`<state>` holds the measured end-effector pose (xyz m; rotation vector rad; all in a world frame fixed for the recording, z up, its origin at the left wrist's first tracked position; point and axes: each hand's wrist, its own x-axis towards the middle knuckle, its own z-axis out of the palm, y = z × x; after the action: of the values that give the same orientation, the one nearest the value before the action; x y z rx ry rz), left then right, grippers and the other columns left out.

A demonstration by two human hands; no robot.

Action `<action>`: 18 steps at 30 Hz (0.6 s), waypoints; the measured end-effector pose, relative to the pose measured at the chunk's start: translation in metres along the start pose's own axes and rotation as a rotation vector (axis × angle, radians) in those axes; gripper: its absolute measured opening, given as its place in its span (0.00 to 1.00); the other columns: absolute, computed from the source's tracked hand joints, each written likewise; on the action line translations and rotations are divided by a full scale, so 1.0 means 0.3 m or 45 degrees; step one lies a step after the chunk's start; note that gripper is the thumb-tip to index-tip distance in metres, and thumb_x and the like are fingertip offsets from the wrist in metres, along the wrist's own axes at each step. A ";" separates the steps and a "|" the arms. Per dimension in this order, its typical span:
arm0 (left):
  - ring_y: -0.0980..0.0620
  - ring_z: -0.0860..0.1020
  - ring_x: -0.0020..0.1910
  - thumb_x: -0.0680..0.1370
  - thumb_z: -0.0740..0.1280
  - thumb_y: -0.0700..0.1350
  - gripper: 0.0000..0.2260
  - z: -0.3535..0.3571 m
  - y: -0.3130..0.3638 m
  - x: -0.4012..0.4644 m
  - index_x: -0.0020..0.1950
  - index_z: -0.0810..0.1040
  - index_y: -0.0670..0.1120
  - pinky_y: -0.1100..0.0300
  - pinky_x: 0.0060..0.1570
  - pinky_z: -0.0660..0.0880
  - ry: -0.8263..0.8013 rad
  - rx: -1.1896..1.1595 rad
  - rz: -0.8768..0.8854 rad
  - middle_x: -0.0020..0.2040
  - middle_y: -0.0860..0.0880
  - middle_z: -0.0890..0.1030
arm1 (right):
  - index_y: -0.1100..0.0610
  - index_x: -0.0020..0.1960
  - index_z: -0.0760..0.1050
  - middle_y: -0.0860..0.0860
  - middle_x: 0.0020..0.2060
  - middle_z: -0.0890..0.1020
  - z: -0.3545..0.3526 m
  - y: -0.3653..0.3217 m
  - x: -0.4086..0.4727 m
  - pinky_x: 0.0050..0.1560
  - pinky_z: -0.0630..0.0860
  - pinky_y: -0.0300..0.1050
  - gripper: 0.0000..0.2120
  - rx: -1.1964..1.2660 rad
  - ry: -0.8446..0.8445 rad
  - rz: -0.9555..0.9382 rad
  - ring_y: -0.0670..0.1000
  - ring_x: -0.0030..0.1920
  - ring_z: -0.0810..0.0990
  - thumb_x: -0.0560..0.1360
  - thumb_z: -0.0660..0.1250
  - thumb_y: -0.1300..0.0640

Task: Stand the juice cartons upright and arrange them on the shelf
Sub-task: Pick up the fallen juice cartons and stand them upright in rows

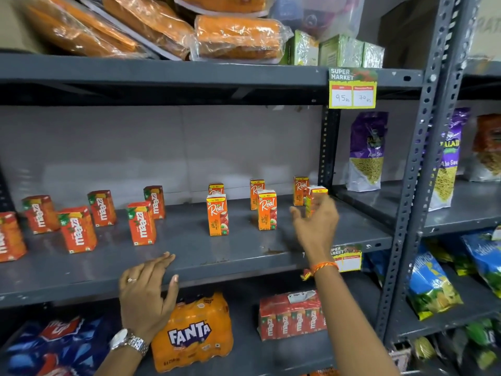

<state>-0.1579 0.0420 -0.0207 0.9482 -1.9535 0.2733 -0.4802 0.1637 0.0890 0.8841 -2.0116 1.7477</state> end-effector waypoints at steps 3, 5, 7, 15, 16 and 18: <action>0.43 0.80 0.56 0.77 0.58 0.55 0.22 -0.005 -0.002 -0.002 0.64 0.81 0.46 0.48 0.60 0.66 -0.021 -0.008 0.002 0.59 0.47 0.84 | 0.62 0.62 0.74 0.56 0.52 0.82 0.110 -0.042 -0.041 0.54 0.79 0.49 0.35 -0.055 -0.353 0.141 0.55 0.54 0.81 0.62 0.80 0.45; 0.43 0.80 0.56 0.77 0.58 0.56 0.23 -0.007 -0.009 -0.001 0.64 0.81 0.46 0.48 0.60 0.66 -0.025 -0.014 0.000 0.60 0.47 0.84 | 0.60 0.55 0.76 0.54 0.47 0.83 0.161 -0.048 -0.045 0.50 0.81 0.50 0.33 -0.189 -0.503 0.208 0.54 0.50 0.83 0.61 0.79 0.40; 0.43 0.80 0.56 0.77 0.58 0.56 0.23 -0.008 -0.010 0.000 0.64 0.81 0.47 0.48 0.60 0.65 -0.034 -0.012 -0.001 0.60 0.47 0.84 | 0.58 0.48 0.76 0.52 0.41 0.82 0.186 -0.051 -0.046 0.44 0.81 0.47 0.27 -0.271 -0.578 0.223 0.51 0.44 0.83 0.61 0.78 0.39; 0.44 0.80 0.56 0.78 0.57 0.57 0.23 -0.008 -0.007 0.001 0.64 0.81 0.47 0.48 0.59 0.66 -0.044 -0.014 -0.002 0.59 0.47 0.84 | 0.59 0.52 0.79 0.55 0.48 0.84 0.215 -0.038 -0.032 0.50 0.81 0.50 0.21 -0.322 -0.619 0.176 0.55 0.50 0.84 0.67 0.77 0.45; 0.44 0.80 0.56 0.79 0.56 0.58 0.24 -0.010 -0.007 0.001 0.64 0.81 0.47 0.48 0.59 0.66 -0.042 -0.022 -0.005 0.59 0.47 0.84 | 0.60 0.52 0.79 0.56 0.48 0.84 0.214 -0.041 -0.033 0.50 0.81 0.49 0.21 -0.329 -0.618 0.170 0.55 0.51 0.84 0.67 0.77 0.46; 0.44 0.80 0.56 0.80 0.51 0.61 0.27 -0.009 -0.009 -0.002 0.63 0.81 0.47 0.48 0.59 0.66 -0.041 -0.025 -0.007 0.59 0.48 0.84 | 0.60 0.52 0.79 0.56 0.48 0.84 0.215 -0.043 -0.036 0.50 0.81 0.49 0.21 -0.337 -0.617 0.171 0.55 0.51 0.84 0.68 0.76 0.46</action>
<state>-0.1540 0.0420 -0.0202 0.9504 -1.9793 0.2365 -0.4545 0.1029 0.0799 1.1897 -2.5872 1.3712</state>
